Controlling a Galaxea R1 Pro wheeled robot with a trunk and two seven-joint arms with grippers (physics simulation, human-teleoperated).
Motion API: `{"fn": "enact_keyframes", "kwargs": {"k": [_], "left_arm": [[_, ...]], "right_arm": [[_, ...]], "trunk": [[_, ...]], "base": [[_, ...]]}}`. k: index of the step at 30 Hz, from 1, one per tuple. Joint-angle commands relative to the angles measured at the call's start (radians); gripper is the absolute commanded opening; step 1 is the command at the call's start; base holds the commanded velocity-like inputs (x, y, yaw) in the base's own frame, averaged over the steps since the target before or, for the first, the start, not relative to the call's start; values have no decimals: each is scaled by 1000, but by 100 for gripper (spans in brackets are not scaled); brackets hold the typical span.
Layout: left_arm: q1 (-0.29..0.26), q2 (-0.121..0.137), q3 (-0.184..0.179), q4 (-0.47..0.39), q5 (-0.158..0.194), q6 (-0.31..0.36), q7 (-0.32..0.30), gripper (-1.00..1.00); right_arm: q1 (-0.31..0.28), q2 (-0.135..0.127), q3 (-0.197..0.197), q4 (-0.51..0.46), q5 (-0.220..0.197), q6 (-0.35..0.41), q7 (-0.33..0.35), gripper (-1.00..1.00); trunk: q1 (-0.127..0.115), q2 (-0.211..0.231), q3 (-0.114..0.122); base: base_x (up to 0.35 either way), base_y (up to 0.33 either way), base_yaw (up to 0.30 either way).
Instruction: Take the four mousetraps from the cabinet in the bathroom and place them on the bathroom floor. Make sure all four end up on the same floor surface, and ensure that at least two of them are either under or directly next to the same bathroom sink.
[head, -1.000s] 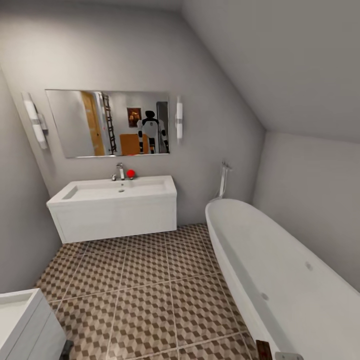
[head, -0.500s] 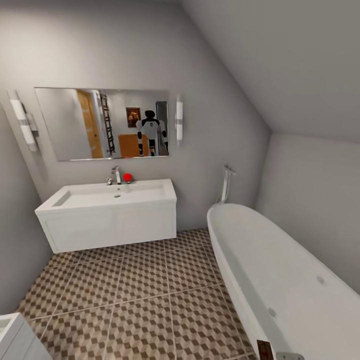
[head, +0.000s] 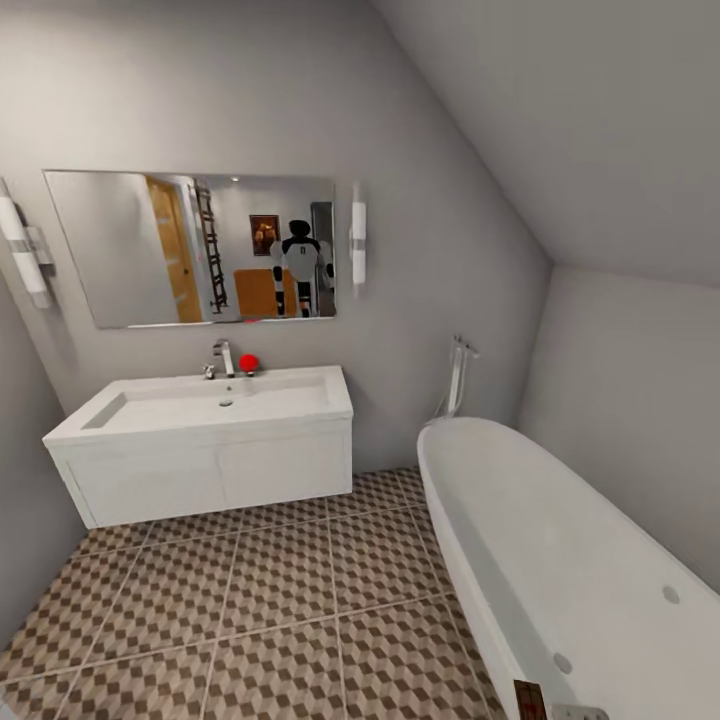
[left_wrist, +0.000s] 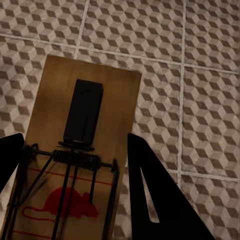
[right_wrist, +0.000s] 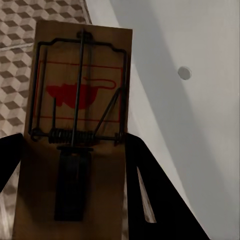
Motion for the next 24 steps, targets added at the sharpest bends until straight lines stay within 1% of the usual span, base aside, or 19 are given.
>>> {"fn": "enact_keyframes", "kwargs": {"k": [1,8,14,17,24], "left_arm": [[-1,0,0,4,3,-6,-7,-100],[-1,2,0,4,3,-5,-7,-100],[-1,0,0,4,3,-5,-7,-100],[-1,0,0,4,3,-7,-9,-100],[-1,1,0,4,3,-7,-10,-100]], "right_arm": [[-1,0,9,3,-11,-5,2,-100],[-1,0,9,3,-10,-5,2,-100],[-1,0,9,3,-11,-5,2,-100],[-1,0,9,3,-11,-5,2,-100],[-1,0,9,3,-11,-5,2,-100]], "trunk": [[1,-1,0],[1,-1,0],[1,-1,0],[1,-1,0],[1,-1,0]], "base": [[317,0,0],[317,0,12],[307,0,203],[122,0,186],[21,0,37]]}}
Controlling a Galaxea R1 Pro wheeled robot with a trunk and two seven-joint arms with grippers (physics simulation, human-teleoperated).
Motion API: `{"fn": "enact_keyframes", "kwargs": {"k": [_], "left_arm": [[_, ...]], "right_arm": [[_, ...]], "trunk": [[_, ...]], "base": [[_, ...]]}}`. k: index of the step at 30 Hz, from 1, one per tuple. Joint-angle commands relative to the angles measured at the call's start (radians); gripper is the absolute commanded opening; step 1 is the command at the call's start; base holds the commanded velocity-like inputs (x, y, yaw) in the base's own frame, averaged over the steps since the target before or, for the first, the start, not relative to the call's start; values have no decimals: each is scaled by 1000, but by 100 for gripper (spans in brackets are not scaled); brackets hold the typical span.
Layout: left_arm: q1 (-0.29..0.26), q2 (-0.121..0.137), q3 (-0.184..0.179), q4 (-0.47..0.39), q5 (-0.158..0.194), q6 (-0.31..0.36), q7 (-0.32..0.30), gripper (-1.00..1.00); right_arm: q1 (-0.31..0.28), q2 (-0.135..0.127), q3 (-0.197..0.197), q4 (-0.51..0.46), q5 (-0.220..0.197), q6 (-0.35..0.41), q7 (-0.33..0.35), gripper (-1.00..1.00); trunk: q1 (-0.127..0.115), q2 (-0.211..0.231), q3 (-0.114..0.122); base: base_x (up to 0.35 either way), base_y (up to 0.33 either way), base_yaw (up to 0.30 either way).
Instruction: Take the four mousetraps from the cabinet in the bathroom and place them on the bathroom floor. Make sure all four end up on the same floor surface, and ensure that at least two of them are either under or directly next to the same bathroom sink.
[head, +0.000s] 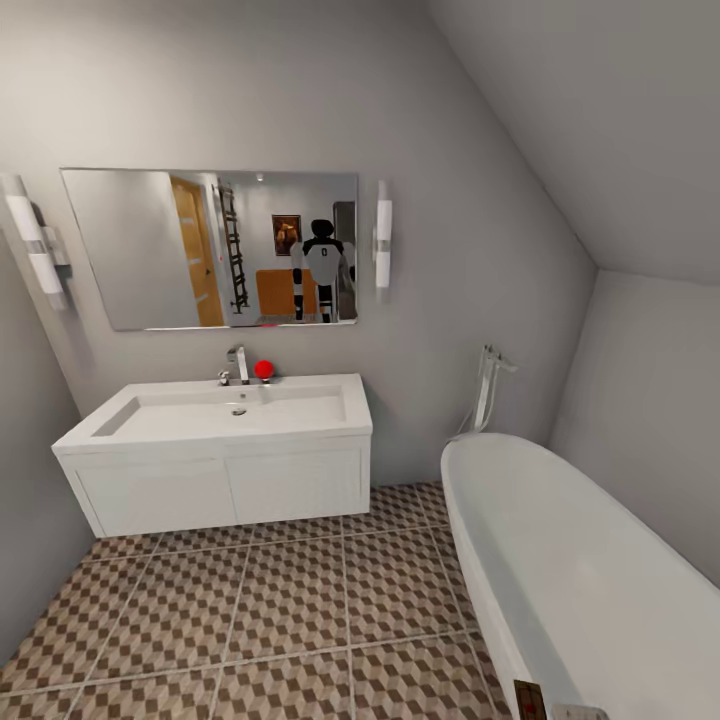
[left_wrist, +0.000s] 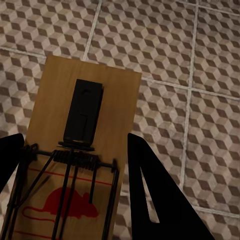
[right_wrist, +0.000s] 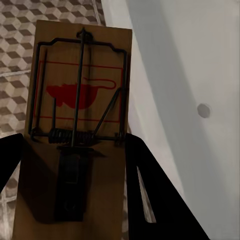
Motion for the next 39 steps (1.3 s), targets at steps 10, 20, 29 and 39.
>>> {"fn": "enact_keyframes", "kwargs": {"k": [10,20,29,39], "left_arm": [[-1,0,0,4,3,-6,-6,-100],[-1,0,0,4,4,-4,-4,-100],[-1,1,0,4,5,-2,-4,-100],[-1,1,0,4,5,-2,-3,-100]], "right_arm": [[-1,0,9,3,-11,-5,2,-100],[-1,0,9,3,-11,-5,2,-100],[-1,0,9,3,-12,-5,2,-100],[-1,0,9,3,-12,-5,2,-100]], "trunk": [[0,-1,0],[0,-1,0],[0,-1,0],[0,-1,0]], "base": [[1,0,176],[4,0,162],[215,0,9],[327,0,15]]}}
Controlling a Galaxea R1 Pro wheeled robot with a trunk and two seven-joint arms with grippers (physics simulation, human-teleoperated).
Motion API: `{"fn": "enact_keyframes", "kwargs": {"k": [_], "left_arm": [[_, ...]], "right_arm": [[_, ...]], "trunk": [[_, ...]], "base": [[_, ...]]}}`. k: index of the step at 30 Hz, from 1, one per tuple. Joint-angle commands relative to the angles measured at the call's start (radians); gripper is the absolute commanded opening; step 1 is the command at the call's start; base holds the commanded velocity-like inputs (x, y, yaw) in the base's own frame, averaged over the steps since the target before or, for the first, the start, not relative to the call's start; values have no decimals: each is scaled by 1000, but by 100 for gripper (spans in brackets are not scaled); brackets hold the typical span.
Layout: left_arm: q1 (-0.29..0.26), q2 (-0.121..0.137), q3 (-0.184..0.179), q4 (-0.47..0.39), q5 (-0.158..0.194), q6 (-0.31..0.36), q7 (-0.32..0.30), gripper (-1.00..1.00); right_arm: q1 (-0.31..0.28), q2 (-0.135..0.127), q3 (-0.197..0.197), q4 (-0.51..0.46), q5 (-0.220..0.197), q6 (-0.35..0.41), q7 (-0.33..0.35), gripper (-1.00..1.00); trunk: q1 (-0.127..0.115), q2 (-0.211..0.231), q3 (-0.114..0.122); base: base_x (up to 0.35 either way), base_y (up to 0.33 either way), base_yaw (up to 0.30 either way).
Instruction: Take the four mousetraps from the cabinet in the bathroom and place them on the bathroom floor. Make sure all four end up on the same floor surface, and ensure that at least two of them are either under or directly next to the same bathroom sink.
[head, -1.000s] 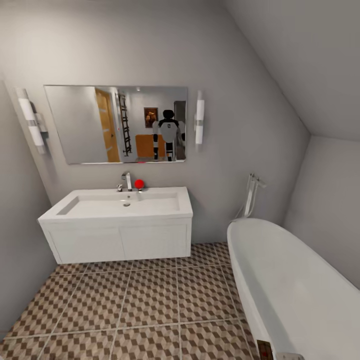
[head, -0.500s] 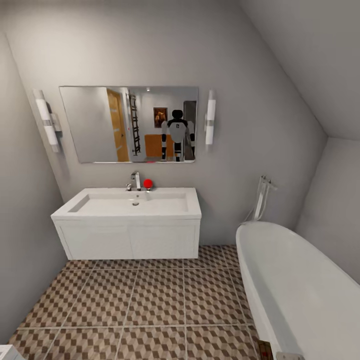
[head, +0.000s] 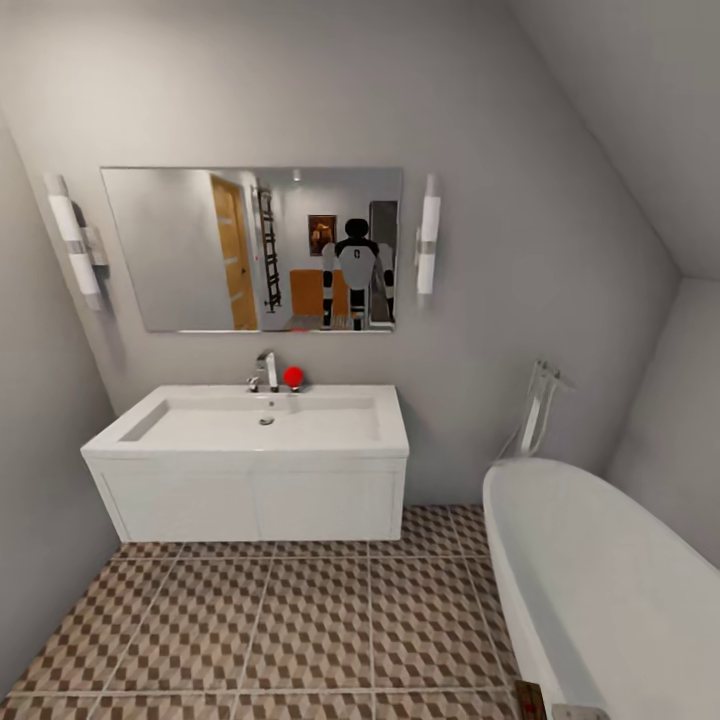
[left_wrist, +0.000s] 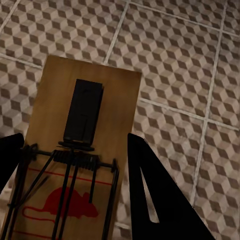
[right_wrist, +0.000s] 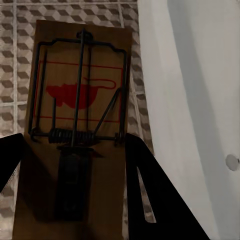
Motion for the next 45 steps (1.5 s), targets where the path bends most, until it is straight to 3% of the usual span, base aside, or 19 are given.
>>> {"fn": "enact_keyframes", "kwargs": {"k": [1,10,34,45], "left_arm": [[-1,0,0,5,3,-6,-7,-100],[-1,0,0,5,3,-7,-6,-100],[-2,0,0,4,3,-6,-7,-100],[-1,2,0,4,3,-5,-7,-100]], "right_arm": [[-1,0,9,3,-11,-5,2,-100],[-1,0,9,3,-11,-5,2,-100],[-1,0,10,3,-9,-4,0,-100],[-1,0,10,3,-7,-3,0,-100]], "trunk": [[1,-1,0],[1,-1,0],[1,-1,0],[1,-1,0]], "base": [[329,0,156],[274,0,74],[21,0,1],[287,0,0]]}}
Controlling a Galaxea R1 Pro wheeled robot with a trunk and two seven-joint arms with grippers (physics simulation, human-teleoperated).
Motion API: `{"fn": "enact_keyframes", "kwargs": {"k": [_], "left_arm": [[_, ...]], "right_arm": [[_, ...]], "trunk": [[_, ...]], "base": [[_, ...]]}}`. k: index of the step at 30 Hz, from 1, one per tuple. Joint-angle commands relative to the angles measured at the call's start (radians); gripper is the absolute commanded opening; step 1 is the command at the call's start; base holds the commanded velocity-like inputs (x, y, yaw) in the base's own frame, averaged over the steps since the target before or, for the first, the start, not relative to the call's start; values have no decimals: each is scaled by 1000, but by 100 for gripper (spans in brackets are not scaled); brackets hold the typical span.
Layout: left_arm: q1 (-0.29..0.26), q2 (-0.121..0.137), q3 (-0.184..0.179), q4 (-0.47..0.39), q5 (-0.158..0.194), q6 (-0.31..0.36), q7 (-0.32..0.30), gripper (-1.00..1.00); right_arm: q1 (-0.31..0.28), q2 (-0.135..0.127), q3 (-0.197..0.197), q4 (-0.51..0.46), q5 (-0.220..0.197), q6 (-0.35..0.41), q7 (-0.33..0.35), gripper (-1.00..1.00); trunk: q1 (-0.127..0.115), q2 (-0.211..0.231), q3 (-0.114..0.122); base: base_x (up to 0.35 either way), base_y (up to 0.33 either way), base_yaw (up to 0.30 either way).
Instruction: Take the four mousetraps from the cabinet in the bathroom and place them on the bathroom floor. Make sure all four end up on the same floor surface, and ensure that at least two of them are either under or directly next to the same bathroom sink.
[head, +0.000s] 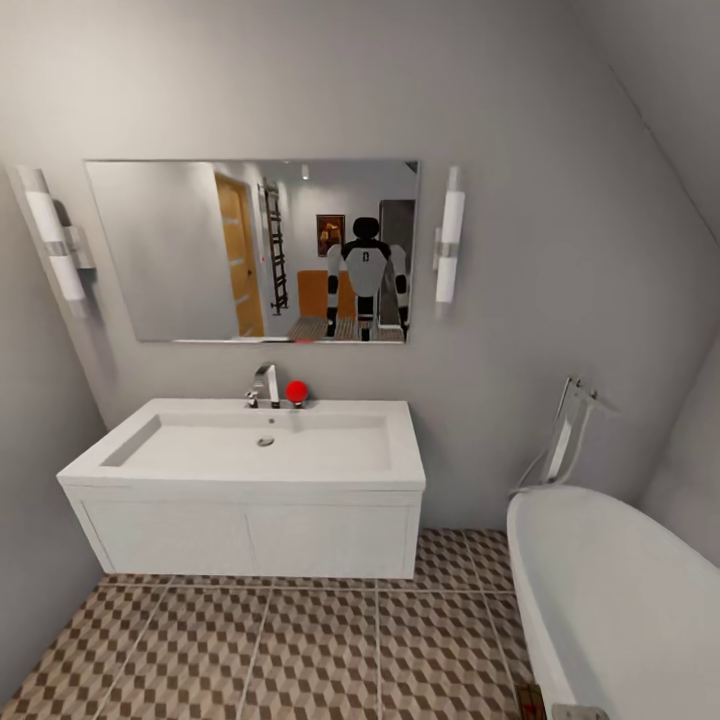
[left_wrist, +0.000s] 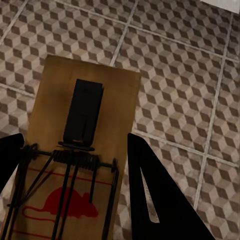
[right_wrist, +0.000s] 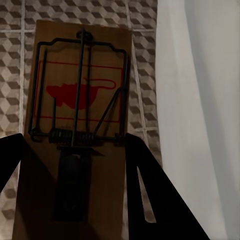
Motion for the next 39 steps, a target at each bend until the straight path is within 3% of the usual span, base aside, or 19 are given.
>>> {"fn": "enact_keyframes", "kwargs": {"k": [1,17,30,39], "left_arm": [[-1,0,0,4,3,-6,-7,-100],[-1,3,1,4,3,-6,-6,-100],[-1,1,0,5,3,-6,-6,-100],[-1,1,0,4,3,-8,-6,-100]], "right_arm": [[-1,0,9,3,-11,-5,3,-100],[-1,0,9,3,-12,-5,3,-100],[-1,0,9,3,-14,-6,3,-100],[-1,0,8,3,-14,-6,3,-100]], "trunk": [[1,-1,0],[1,-1,0],[1,-1,4],[1,-1,5]], "base": [[327,0,0],[330,9,0],[301,180,-77],[92,70,-19]]}}
